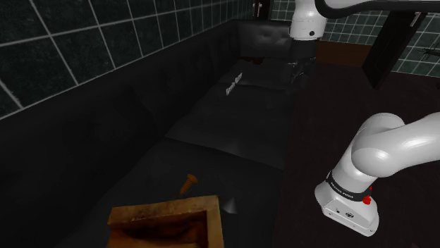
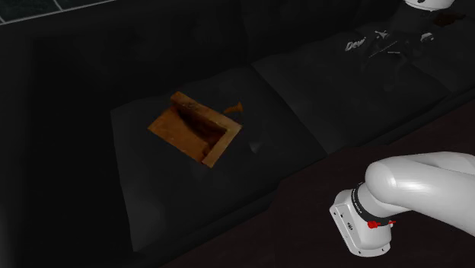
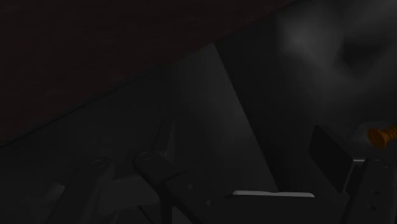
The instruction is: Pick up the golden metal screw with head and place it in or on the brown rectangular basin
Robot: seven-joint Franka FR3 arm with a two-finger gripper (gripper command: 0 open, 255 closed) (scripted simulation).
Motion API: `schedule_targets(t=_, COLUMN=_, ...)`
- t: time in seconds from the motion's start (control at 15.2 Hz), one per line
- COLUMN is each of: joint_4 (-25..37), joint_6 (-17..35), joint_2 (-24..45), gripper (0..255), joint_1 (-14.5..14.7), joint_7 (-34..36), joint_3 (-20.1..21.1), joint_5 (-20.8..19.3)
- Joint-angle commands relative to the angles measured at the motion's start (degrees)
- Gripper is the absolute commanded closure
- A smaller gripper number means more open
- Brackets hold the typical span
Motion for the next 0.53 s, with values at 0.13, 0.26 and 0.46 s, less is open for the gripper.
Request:
schedule_targets(t=0.13, joint_4=-2.1, joint_6=2.2, joint_2=0.0, gripper=0, joint_1=0.2, joint_7=3.9, joint_3=2.5, joint_5=2.3)
schedule_targets(t=0.26, joint_4=-3.9, joint_6=4.6, joint_2=0.4, gripper=0, joint_1=0.5, joint_7=7.8, joint_3=5.1, joint_5=4.6)
schedule_targets(t=0.46, joint_4=-6.0, joint_6=8.5, joint_2=1.8, gripper=0, joint_1=1.0, joint_7=13.6, joint_3=9.0, joint_5=8.1)
